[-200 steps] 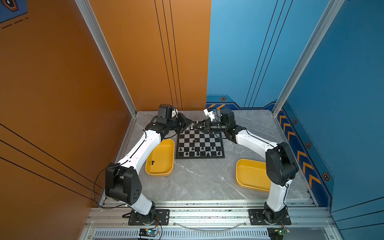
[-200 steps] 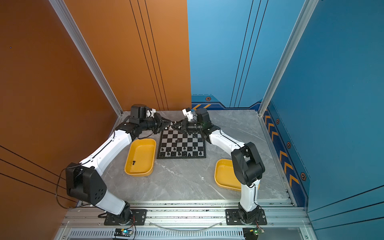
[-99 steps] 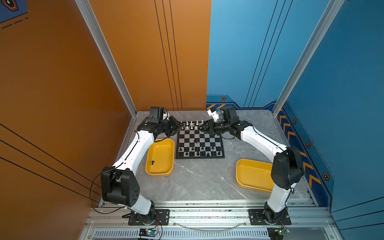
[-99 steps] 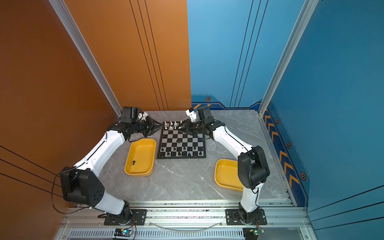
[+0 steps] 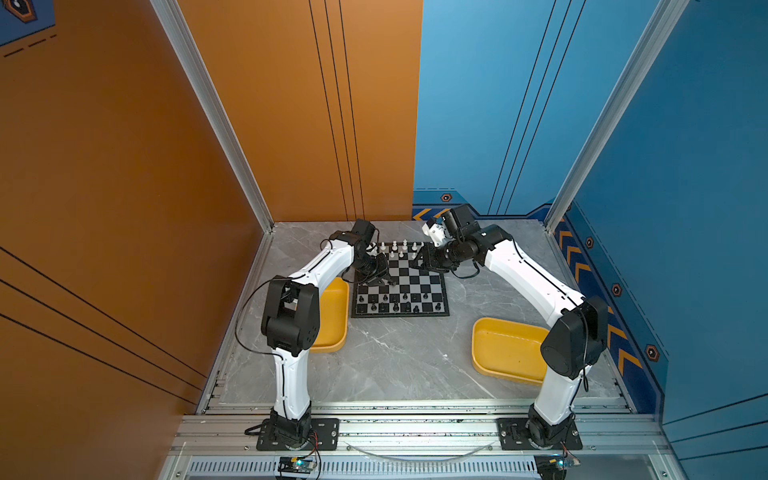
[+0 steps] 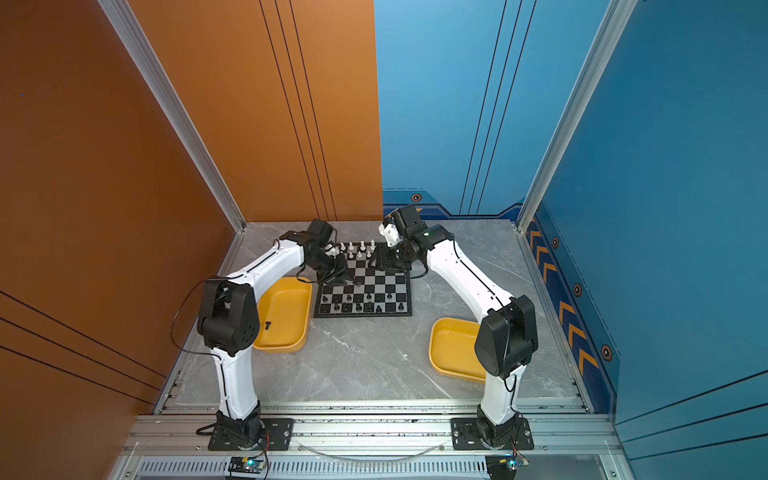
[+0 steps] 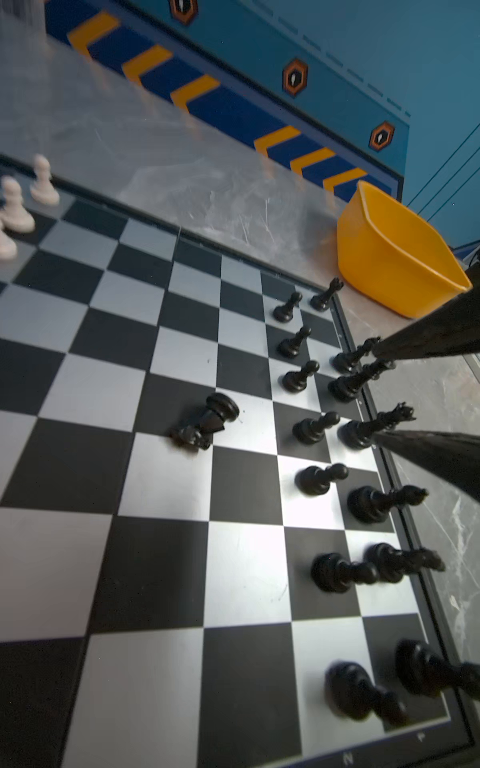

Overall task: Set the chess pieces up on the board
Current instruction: 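Lower the left gripper over the board center near a black knight, then close the left gripper on the black knight while the right gripper draws back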

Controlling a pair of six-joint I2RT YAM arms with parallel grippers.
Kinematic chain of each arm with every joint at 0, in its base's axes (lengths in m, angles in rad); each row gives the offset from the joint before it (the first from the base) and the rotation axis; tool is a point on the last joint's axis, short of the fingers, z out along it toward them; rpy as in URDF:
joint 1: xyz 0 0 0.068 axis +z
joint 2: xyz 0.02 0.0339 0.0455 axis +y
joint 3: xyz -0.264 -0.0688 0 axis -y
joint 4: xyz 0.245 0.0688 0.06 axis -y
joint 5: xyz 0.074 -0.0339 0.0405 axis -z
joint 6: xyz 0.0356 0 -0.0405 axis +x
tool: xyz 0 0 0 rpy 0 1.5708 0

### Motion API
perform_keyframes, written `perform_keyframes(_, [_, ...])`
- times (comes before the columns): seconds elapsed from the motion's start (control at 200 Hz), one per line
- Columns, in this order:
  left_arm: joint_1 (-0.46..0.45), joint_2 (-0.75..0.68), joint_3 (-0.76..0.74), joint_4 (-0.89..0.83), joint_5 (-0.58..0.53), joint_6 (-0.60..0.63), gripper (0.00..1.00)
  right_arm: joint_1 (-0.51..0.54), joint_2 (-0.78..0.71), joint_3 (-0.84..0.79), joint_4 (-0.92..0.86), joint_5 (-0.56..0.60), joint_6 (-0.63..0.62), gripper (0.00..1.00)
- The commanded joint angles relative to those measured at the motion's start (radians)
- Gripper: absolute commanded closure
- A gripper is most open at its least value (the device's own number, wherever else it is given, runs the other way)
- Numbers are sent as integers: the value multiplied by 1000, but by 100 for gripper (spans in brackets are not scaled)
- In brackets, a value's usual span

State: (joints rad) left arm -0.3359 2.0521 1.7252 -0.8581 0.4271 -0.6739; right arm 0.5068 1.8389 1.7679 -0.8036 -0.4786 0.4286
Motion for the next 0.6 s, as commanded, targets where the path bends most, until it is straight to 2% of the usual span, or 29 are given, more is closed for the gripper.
perform_keyframes(0.0, [-9, 42, 69, -101, -98, 64, 67, -4, 13, -12, -65, 48, -33, 59])
perform_keyframes(0.396, [-14, 191, 226, -106, -190, 4, 63, -40, -19, -49, -59, 60, -33, 58])
perform_keyframes(0.596, [-28, 269, 309, -153, -215, -9, 62, -87, -58, -93, -51, 49, -36, 53])
